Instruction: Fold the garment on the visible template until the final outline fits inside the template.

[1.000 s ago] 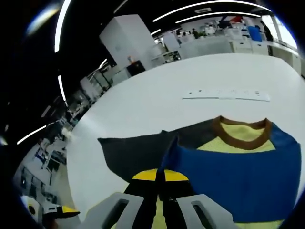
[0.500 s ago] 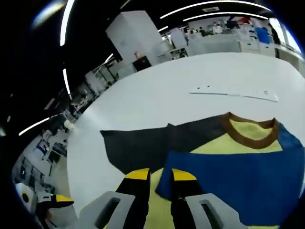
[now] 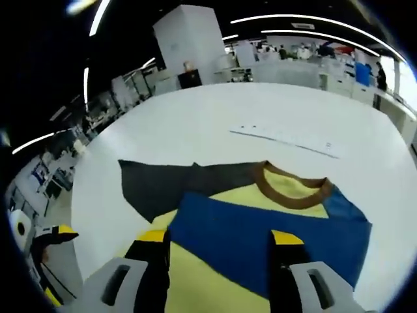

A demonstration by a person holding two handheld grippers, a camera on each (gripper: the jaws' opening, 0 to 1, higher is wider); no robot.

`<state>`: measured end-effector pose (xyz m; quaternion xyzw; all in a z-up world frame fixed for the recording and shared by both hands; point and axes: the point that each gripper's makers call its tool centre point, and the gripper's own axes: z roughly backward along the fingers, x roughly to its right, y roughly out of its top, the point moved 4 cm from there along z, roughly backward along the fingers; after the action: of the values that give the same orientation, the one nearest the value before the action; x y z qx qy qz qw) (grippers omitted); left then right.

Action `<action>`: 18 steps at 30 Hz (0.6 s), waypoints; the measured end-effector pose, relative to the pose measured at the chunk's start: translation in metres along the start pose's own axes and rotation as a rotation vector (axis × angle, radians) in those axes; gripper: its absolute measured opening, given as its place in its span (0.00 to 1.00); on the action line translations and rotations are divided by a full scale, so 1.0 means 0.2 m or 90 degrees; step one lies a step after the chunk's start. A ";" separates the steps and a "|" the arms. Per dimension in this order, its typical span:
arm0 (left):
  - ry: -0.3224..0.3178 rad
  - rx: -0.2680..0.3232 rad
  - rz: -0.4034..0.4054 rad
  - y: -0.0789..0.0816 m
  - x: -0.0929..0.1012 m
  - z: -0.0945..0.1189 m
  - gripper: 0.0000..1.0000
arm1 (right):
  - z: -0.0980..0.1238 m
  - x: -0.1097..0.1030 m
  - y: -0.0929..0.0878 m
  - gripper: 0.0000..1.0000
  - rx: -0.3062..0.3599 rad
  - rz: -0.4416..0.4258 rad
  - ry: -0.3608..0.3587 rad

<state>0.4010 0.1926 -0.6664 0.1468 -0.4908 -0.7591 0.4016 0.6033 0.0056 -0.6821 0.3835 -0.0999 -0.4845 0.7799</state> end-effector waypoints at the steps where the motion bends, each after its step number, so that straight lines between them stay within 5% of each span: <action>1: -0.001 -0.002 -0.001 0.00 0.00 0.00 0.98 | 0.02 0.02 -0.01 0.60 -0.001 0.011 -0.005; 18: -0.008 -0.006 -0.005 -0.01 0.03 0.01 0.99 | 0.28 0.34 -0.27 0.52 -0.038 0.014 -0.084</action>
<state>0.3951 0.1899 -0.6668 0.1422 -0.4888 -0.7641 0.3963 0.5716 -0.0910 -0.6959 0.3264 -0.1405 -0.5030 0.7878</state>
